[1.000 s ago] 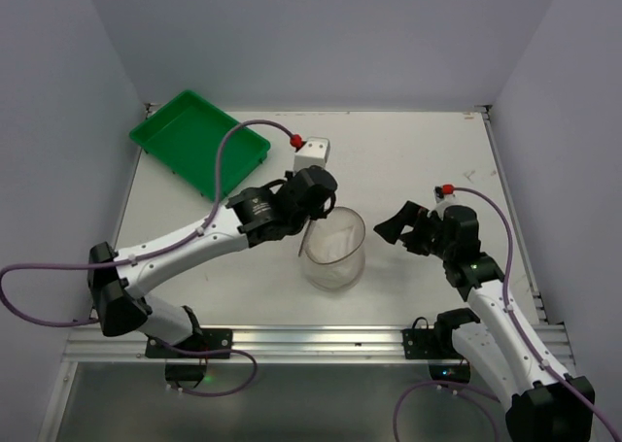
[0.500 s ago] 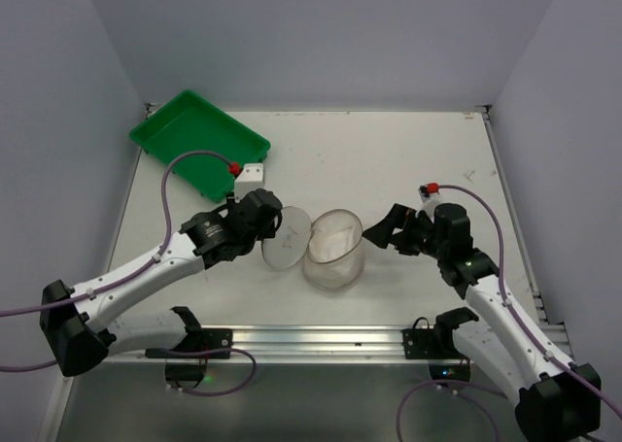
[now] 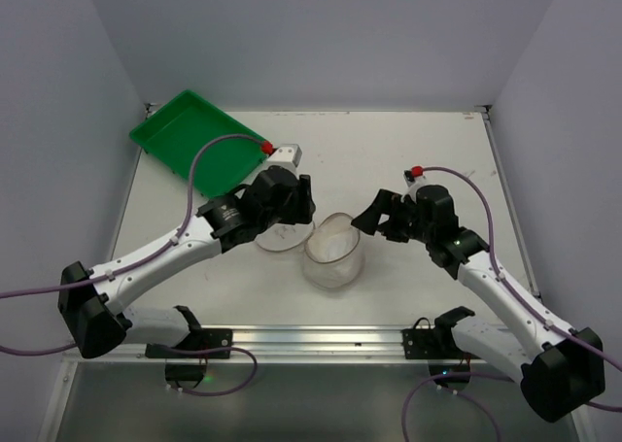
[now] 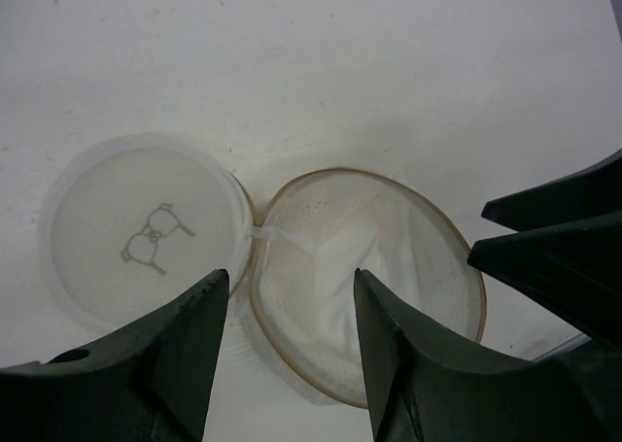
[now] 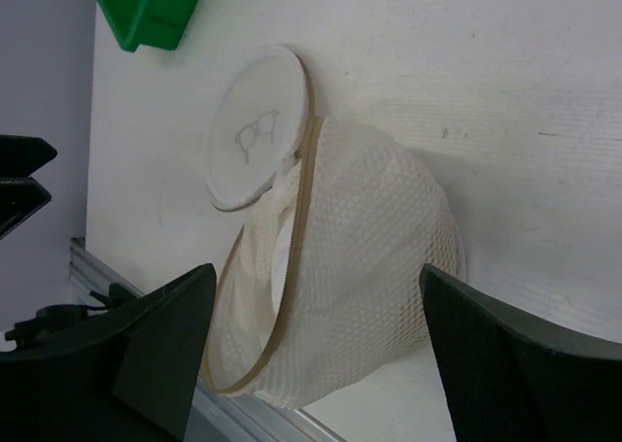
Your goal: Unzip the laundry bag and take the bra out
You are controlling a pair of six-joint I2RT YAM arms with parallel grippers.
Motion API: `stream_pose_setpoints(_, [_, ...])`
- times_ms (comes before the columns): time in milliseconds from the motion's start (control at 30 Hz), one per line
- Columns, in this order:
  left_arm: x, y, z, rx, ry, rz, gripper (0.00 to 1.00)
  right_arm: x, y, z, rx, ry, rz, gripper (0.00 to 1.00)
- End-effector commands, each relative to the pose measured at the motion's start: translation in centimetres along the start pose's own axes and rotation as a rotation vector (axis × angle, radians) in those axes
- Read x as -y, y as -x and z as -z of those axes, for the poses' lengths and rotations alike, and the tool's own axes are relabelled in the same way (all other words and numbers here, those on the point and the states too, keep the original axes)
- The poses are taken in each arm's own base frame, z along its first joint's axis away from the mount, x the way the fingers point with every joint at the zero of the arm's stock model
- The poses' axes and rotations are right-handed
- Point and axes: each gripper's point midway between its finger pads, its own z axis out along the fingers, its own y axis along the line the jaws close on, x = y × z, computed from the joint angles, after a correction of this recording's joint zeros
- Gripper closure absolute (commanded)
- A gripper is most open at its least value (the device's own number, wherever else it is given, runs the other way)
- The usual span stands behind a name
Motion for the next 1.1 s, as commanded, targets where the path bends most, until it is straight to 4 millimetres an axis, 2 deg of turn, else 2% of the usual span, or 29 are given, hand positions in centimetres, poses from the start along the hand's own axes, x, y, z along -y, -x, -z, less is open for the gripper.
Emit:
stream_pose_setpoints(0, [3.2,0.7,-1.3,0.011,-0.121,-0.013,0.43,1.0,0.0,-0.6,-0.001,-0.050,-0.020,0.18])
stream_pose_setpoints(33, [3.9,0.8,-1.9,0.022,-0.149,-0.007,0.43,1.7,-0.8,-0.9,-0.018,-0.064,-0.025,0.21])
stream_pose_setpoints(67, [3.8,-0.6,-2.9,-0.016,-0.153,-0.016,0.44,2.1,-1.3,-1.1,-0.030,-0.073,-0.026,0.23])
stream_pose_setpoints(133, [4.7,-1.8,-3.8,-0.053,-0.196,-0.022,0.45,3.0,-2.8,-1.4,-0.070,-0.076,-0.033,0.33])
stream_pose_setpoints(167, [4.7,-3.0,-4.8,-0.088,-0.192,-0.039,0.46,3.2,-3.1,-1.5,-0.077,-0.077,-0.034,0.37])
stream_pose_setpoints(267, [5.5,-5.2,-5.7,-0.147,-0.210,-0.081,0.48,3.7,-3.9,-1.5,-0.083,-0.077,-0.037,0.44])
stream_pose_setpoints(333, [6.1,-6.5,-5.7,-0.170,-0.224,-0.111,0.49,4.0,-3.9,-1.3,-0.076,-0.088,-0.032,0.51])
stream_pose_setpoints(400, [6.0,-7.8,-5.7,-0.196,-0.220,-0.126,0.50,4.8,-3.8,-1.0,-0.061,-0.128,-0.022,0.57])
stream_pose_setpoints(467, [5.7,-9.6,-5.3,-0.226,-0.219,-0.135,0.51,5.4,-3.9,-0.8,-0.054,-0.150,-0.008,0.67])
stream_pose_setpoints(533, [5.8,-10.0,-4.3,-0.224,-0.232,-0.130,0.52,5.9,-4.7,-0.7,-0.066,-0.152,0.004,0.72])
stream_pose_setpoints(567, [5.2,-10.7,-4.1,-0.235,-0.223,-0.128,0.52,5.8,-4.7,-0.5,-0.058,-0.139,0.014,0.78])
stream_pose_setpoints(600, [5.1,-10.8,-3.8,-0.229,-0.226,-0.125,0.52,5.3,-4.5,-0.6,-0.045,-0.101,0.041,0.82])
stream_pose_setpoints(633, [5.0,-10.8,-3.3,-0.220,-0.235,-0.119,0.52,5.7,-5.3,-0.7,-0.056,-0.093,0.039,0.86])
stream_pose_setpoints(667, [5.0,-10.8,-3.0,-0.215,-0.244,-0.117,0.52,5.5,-5.4,-0.6,-0.048,-0.075,0.048,0.96])
stream_pose_setpoints(700, [5.2,-11.1,-2.9,-0.221,-0.256,-0.120,0.53,5.0,-5.4,-0.7,-0.041,-0.039,0.059,0.99])
stream_pose_setpoints(800, [6.1,-12.5,-2.2,-0.265,-0.306,-0.146,0.53,5.5,-5.9,-0.7,-0.046,-0.040,0.064,1.00])
stream_pose_setpoints(900, [5.6,-14.3,-1.6,-0.304,-0.285,-0.158,0.53,5.7,-5.8,-0.8,-0.039,-0.054,0.067,1.00])
stream_pose_setpoints(1067, [2.2,-18.4,-1.3,-0.388,-0.202,-0.109,0.58,5.5,-6.3,-1.3,-0.047,-0.014,0.058,1.00])
